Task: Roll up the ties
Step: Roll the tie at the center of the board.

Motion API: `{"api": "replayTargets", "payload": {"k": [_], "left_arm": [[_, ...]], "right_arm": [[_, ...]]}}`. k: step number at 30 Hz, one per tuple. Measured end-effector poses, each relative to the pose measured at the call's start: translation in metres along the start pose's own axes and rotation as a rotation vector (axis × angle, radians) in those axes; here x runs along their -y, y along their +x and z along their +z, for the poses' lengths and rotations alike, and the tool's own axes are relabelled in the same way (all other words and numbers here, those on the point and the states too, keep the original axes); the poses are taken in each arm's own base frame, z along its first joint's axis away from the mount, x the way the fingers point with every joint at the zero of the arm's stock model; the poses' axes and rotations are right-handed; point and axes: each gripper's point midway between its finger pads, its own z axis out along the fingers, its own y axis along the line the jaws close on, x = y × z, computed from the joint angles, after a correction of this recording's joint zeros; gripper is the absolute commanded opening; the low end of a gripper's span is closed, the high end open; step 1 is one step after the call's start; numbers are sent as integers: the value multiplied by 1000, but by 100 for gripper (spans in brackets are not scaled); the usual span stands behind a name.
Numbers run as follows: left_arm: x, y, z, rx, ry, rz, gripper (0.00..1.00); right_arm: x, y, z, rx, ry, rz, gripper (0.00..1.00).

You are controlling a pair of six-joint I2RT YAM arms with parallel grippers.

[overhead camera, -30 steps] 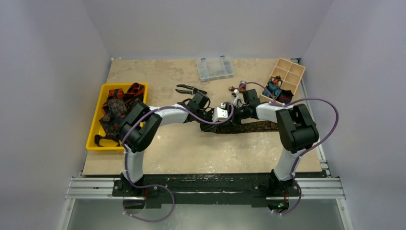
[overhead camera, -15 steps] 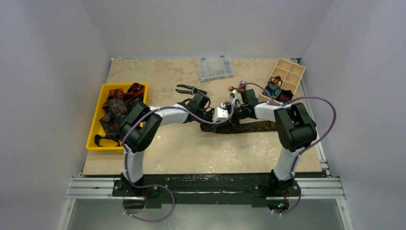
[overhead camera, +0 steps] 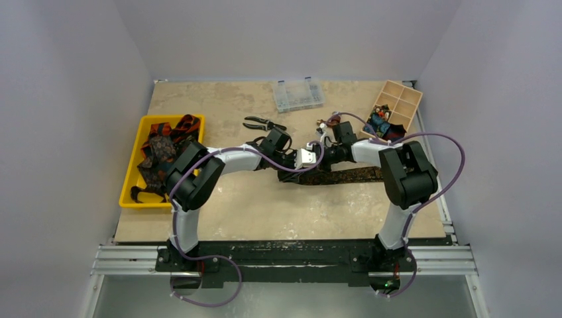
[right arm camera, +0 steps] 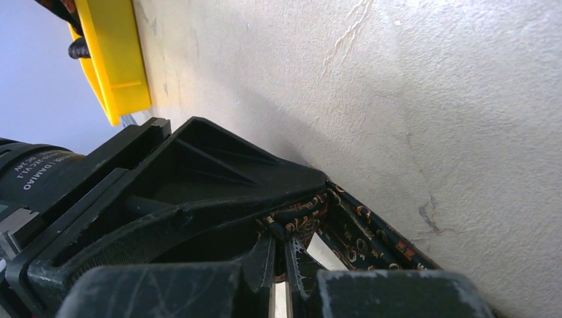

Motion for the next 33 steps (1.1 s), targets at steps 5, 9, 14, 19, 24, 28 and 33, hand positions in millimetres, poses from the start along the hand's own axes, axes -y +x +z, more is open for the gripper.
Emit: {"api": "replayTargets", "payload": {"k": [5, 9, 14, 19, 24, 28, 33], "left_arm": [[1, -1, 1, 19, -3, 4, 52], [5, 0, 0, 51, -1, 16, 59], [8, -1, -1, 116, 6, 24, 62], [13, 1, -4, 204, -12, 25, 63], [15, -1, -3, 282, -28, 18, 63], [13, -7, 4, 337, -23, 16, 60], [10, -14, 11, 390, -23, 14, 52]], "right_arm": [[9, 1, 1, -37, 13, -39, 0], [26, 6, -1, -74, 32, -35, 0], [40, 9, -5, -96, 44, -23, 0], [44, 7, -6, -124, 28, -23, 0], [45, 8, -6, -162, -2, -22, 0], [45, 9, -6, -182, -27, -24, 0], [45, 10, -6, -193, -49, -48, 0]]}}
